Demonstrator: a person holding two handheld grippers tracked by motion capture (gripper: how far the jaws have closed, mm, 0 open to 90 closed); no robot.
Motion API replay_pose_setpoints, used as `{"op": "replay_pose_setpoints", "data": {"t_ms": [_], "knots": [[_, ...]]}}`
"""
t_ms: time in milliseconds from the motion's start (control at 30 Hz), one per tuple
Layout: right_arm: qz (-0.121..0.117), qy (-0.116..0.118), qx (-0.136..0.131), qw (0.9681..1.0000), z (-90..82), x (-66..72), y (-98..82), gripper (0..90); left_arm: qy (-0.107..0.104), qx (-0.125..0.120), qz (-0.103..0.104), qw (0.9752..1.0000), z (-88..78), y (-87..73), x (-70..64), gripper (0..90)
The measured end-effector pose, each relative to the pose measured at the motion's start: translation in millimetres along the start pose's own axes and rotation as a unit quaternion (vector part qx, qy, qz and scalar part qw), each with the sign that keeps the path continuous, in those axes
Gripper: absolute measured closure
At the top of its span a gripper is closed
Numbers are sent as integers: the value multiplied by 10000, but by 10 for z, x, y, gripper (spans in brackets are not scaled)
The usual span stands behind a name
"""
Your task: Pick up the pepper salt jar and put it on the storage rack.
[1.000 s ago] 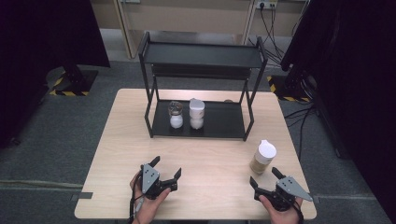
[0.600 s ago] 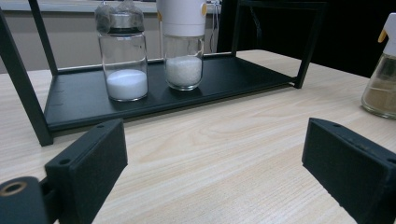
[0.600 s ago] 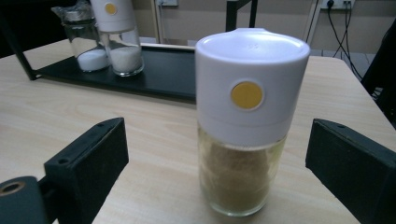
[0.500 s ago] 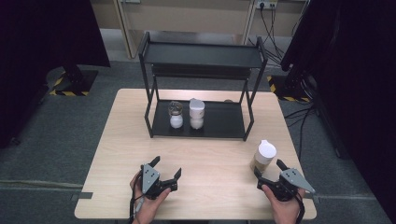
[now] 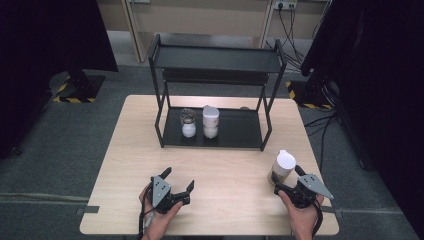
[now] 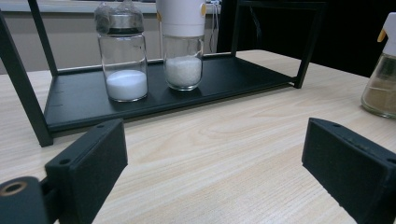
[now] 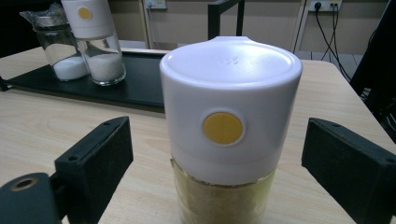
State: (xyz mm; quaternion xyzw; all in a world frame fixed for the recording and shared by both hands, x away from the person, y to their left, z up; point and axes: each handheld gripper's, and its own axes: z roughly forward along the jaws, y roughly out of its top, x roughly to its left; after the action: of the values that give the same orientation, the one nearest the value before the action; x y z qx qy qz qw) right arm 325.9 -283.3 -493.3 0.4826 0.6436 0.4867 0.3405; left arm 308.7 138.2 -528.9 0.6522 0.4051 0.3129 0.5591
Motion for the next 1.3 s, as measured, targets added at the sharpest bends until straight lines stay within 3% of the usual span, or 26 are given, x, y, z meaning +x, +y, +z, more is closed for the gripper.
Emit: {"op": "replay_pose_setpoints", "data": {"t_ms": [600,967,1300], "knots": [[-58,-56,72,9999,202,-30,-23,304,-2,1,-12,10000,0,0,3,62],[-190,-101,-27,9998,192,-35,-24,310,-4,8,-20,10000,0,1,6,62],[-234,156,-418,9987,66,109,153,310,7,0,-3,10000,0,0,0,63]]}}
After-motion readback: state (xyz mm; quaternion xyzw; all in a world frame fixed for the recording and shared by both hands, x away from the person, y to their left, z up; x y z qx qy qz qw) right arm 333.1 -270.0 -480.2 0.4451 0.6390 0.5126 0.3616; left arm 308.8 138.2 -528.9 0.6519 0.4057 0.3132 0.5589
